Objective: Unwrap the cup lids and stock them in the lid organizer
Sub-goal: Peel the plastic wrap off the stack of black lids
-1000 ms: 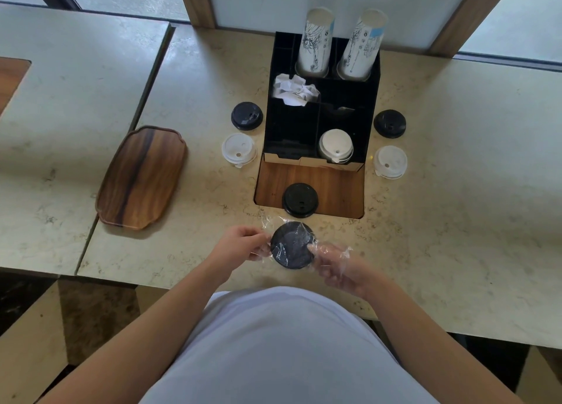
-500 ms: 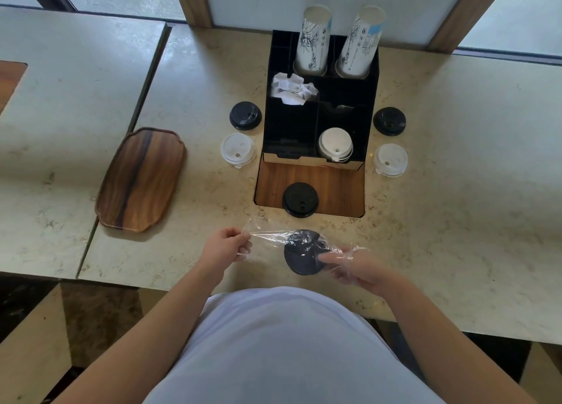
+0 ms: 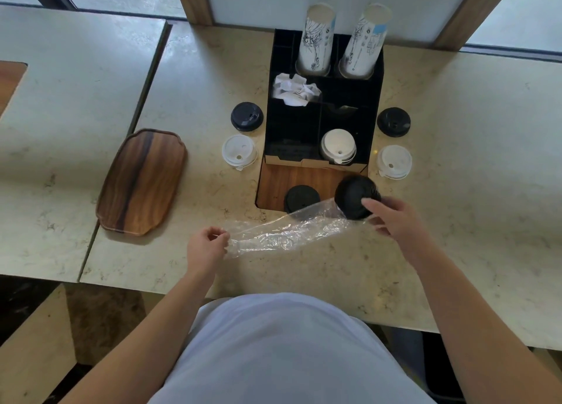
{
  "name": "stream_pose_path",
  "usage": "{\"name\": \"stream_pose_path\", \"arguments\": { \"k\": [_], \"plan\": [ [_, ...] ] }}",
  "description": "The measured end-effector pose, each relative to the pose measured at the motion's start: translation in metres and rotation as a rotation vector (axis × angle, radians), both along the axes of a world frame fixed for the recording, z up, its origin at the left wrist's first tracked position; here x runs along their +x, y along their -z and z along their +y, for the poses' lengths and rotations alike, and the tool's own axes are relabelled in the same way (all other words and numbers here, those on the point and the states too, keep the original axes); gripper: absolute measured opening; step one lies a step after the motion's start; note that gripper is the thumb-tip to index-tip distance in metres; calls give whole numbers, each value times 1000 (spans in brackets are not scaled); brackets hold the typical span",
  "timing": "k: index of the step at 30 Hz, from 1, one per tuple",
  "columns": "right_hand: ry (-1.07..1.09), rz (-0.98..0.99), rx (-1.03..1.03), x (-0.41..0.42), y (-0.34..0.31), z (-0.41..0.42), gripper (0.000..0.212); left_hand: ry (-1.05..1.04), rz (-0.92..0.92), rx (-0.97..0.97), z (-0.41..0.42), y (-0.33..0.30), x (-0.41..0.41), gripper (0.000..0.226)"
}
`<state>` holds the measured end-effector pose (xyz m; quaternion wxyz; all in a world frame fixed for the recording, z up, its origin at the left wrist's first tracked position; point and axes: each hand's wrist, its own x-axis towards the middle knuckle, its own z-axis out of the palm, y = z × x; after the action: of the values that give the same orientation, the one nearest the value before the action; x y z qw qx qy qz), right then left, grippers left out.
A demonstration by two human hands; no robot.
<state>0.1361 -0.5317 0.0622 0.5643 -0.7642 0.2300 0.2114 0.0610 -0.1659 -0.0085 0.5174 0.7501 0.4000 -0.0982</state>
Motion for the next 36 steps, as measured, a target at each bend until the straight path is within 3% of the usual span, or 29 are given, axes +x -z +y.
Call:
{"name": "stream_pose_path", "arguments": {
  "k": [3,6,13,24,32,36],
  "plan": [
    [-19,-228,-87,25,-9,24,29,66,-18,-81,-4,-3,0,6],
    [-170,-410,-285,50,-10,53,33,86,-29,-142,-10,-5,2,4],
    [-501,-598,-586,114,3,108,46,66,-20,-184,-19,-7,7,5],
    [-923,-450,-1078,187,28,161,58,72,7,-210,-23,5,32,7],
    [-1023,-359,-1156,196,47,170,52,86,45,-229,-21,12,38,7],
    [-1003,-342,-1062,190,43,165,44,83,49,-247,-20,9,39,7]
  ]
}}
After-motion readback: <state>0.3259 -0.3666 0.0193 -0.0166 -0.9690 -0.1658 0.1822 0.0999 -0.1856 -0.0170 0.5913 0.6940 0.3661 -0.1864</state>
